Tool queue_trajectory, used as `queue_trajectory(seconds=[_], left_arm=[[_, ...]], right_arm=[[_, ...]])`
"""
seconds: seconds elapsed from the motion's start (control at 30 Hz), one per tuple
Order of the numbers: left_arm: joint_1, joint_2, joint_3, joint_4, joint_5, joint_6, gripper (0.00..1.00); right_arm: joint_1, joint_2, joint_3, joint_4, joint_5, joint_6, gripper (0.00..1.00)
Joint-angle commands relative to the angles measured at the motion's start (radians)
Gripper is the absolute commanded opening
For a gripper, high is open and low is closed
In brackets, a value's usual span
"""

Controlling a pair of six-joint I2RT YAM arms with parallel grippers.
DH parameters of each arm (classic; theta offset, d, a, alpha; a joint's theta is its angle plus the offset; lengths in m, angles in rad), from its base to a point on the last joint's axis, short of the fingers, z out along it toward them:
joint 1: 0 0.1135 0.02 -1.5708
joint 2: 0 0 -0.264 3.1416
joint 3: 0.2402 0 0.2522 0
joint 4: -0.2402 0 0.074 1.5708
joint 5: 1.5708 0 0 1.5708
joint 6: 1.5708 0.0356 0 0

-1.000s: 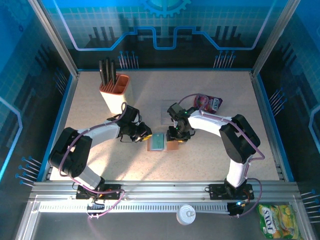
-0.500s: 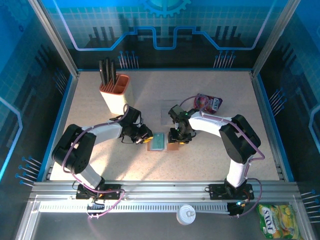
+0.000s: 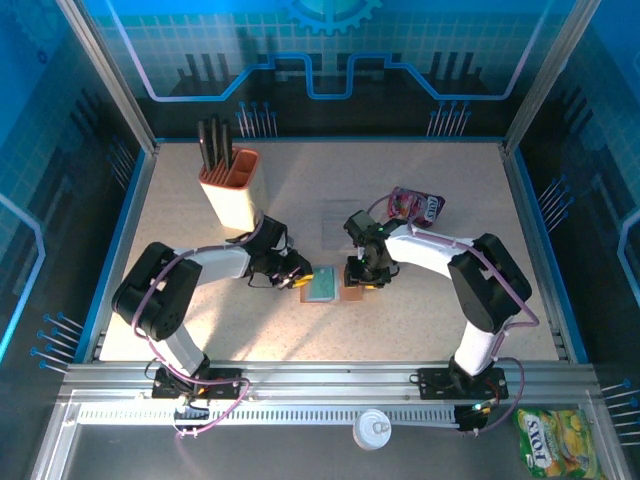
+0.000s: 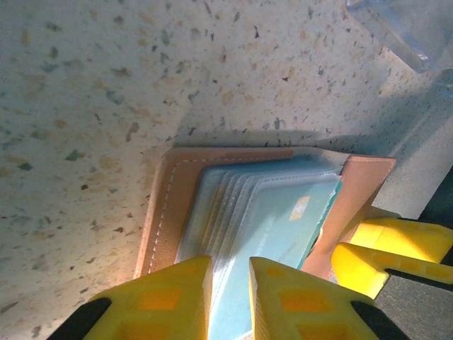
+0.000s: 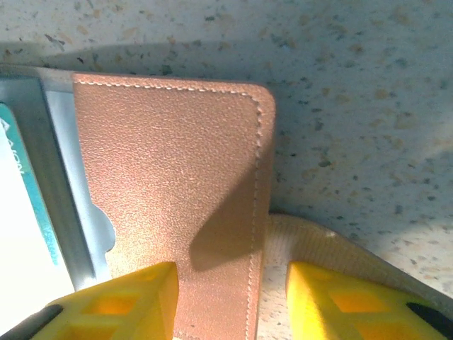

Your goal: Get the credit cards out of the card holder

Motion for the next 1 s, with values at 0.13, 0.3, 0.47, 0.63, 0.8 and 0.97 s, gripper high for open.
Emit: queue_trajectory(seconds=[0.13, 0.3, 0.47, 0.63, 0.8, 0.97], left_arm=[[-0.008, -0.012, -0.014, 0.021, 0.005, -0.013, 0.21], [-0.007, 0.007, -0.001, 0.02, 0.003, 0.0, 0.21], [-0.006, 0.019, 0.019, 0.007, -0.001, 0.018, 0.21], [-0.006, 0.008, 0.025, -0.002, 0.014, 0.022, 0.21], [-0.006, -0.035, 0.036, -0.037, -0.006, 0.024, 0.21], [-0.007, -0.053, 0.042, -0.086, -0.004, 0.029, 0.19]], right_arm=[[-0.018, -0.051, -0.003, -0.034, 0.025, 0.007, 0.45], [-0.018, -0.079, -0.008, -0.031, 0.031, 0.012, 0.44], [-0.024, -0.098, 0.003, -0.044, 0.054, -0.001, 0.44], [-0.022, -0.171, -0.008, 0.009, 0.033, 0.002, 0.42], [-0.018, -0.195, -0.008, 0.073, -0.043, 0.012, 0.42], [-0.002, -0.185, -0.039, 0.209, -0.165, 0.015, 0.4]])
